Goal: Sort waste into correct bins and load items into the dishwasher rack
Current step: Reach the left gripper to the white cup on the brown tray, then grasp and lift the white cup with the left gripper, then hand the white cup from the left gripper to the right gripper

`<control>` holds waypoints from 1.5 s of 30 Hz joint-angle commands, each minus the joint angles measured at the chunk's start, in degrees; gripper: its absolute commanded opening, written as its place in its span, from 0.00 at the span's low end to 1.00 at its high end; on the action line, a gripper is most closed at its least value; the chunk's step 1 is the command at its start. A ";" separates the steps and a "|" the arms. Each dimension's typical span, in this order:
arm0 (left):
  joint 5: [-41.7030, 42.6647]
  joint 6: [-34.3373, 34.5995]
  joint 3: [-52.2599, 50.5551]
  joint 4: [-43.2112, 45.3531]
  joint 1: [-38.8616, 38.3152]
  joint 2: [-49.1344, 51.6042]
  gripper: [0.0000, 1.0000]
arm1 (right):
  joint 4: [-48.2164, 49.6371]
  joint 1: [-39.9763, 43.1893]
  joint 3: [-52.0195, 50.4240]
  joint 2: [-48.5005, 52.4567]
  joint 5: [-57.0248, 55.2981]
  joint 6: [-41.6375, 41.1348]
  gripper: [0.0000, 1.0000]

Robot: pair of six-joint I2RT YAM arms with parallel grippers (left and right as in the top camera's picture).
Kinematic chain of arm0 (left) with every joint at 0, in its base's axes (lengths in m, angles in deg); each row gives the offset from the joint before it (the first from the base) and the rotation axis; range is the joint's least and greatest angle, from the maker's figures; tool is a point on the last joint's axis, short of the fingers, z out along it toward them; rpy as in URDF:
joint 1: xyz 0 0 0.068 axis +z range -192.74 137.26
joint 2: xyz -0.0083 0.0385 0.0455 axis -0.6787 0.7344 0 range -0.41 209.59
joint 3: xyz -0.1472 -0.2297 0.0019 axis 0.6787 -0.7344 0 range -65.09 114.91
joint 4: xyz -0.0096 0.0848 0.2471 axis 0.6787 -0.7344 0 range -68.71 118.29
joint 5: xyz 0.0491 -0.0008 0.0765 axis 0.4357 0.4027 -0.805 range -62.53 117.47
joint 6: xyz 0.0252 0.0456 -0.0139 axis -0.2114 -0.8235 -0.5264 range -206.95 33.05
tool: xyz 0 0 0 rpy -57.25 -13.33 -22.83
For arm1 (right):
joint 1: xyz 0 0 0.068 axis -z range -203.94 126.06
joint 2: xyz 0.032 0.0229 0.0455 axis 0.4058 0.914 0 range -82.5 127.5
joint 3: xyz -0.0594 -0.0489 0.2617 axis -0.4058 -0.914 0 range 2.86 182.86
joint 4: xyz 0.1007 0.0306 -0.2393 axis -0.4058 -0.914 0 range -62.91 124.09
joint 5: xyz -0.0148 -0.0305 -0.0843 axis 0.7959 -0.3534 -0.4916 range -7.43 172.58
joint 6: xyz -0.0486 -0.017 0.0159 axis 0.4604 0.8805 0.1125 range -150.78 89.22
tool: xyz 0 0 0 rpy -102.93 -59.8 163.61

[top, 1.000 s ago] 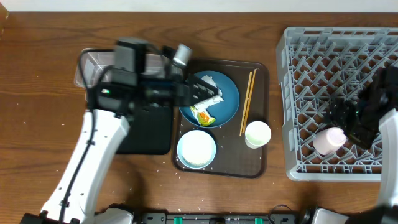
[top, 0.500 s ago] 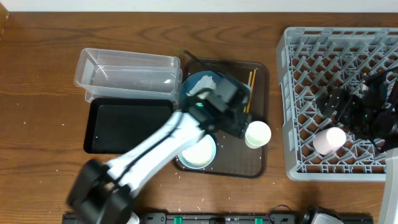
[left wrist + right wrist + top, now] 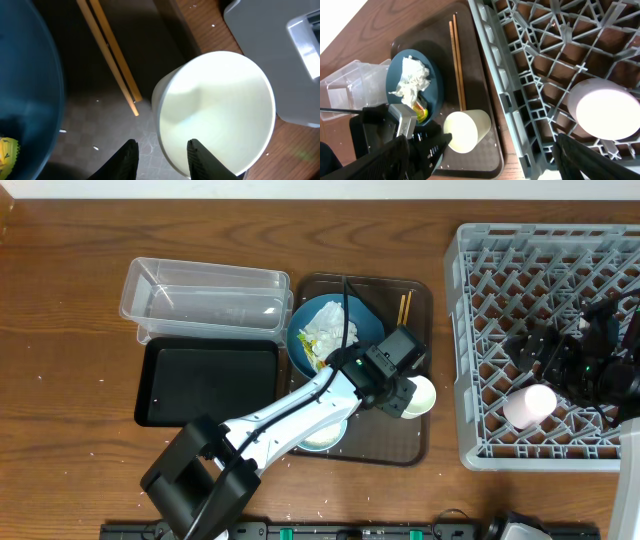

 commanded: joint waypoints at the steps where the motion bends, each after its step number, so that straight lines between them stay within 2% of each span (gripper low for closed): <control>1: -1.31 -0.52 -0.02 0.44 0.09 0.11 0.35 | -0.44 0.35 0.79 -0.11 0.87 0.79 0.90; 9: -0.83 -0.46 -0.07 1.33 0.09 3.43 0.28 | -0.81 0.35 0.79 -0.11 0.85 0.81 0.90; 12: -0.81 0.13 0.37 0.96 0.20 2.73 0.06 | -1.01 0.35 0.79 -0.11 0.85 0.81 0.90; 17: 0.68 0.81 3.02 -2.12 1.18 -3.06 0.06 | -1.03 0.35 0.79 -0.11 0.87 1.07 0.90; 21: 2.99 0.83 3.96 -4.55 4.87 -10.34 0.07 | -1.14 0.35 0.79 -0.11 2.95 4.59 0.90; 23: 9.97 0.83 3.96 -4.52 8.94 -13.44 0.06 | -1.01 0.07 0.79 -0.11 9.25 10.16 0.91; 25: 21.40 0.85 3.96 -4.04 14.47 -15.32 0.06 | -0.72 -1.11 0.79 -0.11 17.75 17.22 0.91; 28: 43.76 1.03 3.96 -2.25 23.98 -15.52 0.06 | -0.46 -4.35 0.79 -0.11 27.39 25.24 0.92; 31: 61.83 1.55 3.96 -0.55 30.93 -14.49 0.06 | 1.92 -8.83 0.79 -0.11 30.75 26.47 0.91; 33: 69.64 2.32 3.96 -0.17 34.16 -13.99 0.06 | 5.11 -12.13 0.79 -0.09 32.39 26.40 0.91; 38: 77.22 2.29 3.96 -0.20 36.76 -13.86 0.06 | 17.27 -20.26 0.79 -0.11 34.49 19.74 0.91; 41: 78.73 2.34 3.96 -0.20 36.79 -13.86 0.06 | 23.41 -24.41 0.79 -0.09 34.10 16.79 0.91; 45: 78.95 2.32 3.96 -0.20 36.79 -13.86 0.06 | 26.47 -29.24 0.79 0.02 32.59 16.72 0.89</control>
